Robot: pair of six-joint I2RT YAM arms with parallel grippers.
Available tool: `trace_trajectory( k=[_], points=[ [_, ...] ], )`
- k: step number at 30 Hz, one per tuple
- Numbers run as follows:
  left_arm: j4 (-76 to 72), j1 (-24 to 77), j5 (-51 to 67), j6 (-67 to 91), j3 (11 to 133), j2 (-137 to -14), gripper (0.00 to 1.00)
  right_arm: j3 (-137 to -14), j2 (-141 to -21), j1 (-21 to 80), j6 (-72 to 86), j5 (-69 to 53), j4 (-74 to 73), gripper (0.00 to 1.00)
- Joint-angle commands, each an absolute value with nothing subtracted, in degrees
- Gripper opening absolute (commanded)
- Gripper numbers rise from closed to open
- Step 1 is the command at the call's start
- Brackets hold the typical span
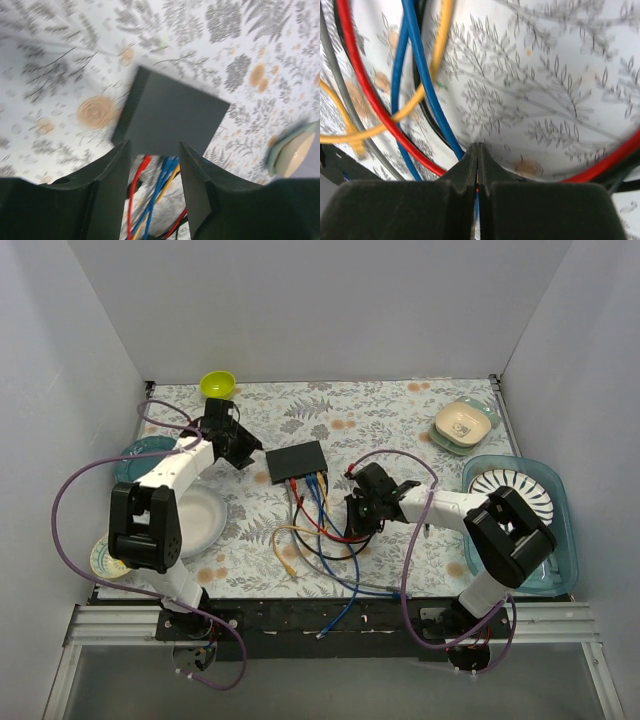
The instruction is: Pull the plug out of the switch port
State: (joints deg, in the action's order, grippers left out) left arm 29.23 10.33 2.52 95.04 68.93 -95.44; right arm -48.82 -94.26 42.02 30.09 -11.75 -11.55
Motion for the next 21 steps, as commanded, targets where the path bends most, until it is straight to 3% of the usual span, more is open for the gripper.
trace_trajectory(
  k=[1, 6, 14, 21],
  points=[
    [22.0, 10.5, 5.8, 92.8, 74.5, -101.4, 0.43, -46.6, -91.9, 42.8, 29.4, -8.3, -19.9, 0.01],
    [18.1, 10.5, 16.2, 91.0, 90.4, -120.4, 0.44, -56.8, -88.2, 39.9, 29.4, 2.3, -24.2, 0.01],
    [17.7, 10.5, 22.6, 91.6, 112.9, -142.3, 0.43, -61.8, -89.8, 36.1, 29.6, -1.5, -22.8, 0.01],
    [14.6, 12.2, 33.2, 86.0, 103.9, -139.6, 0.4, -54.0, -83.7, 36.0, 31.6, -1.1, -20.0, 0.01]
  ],
)
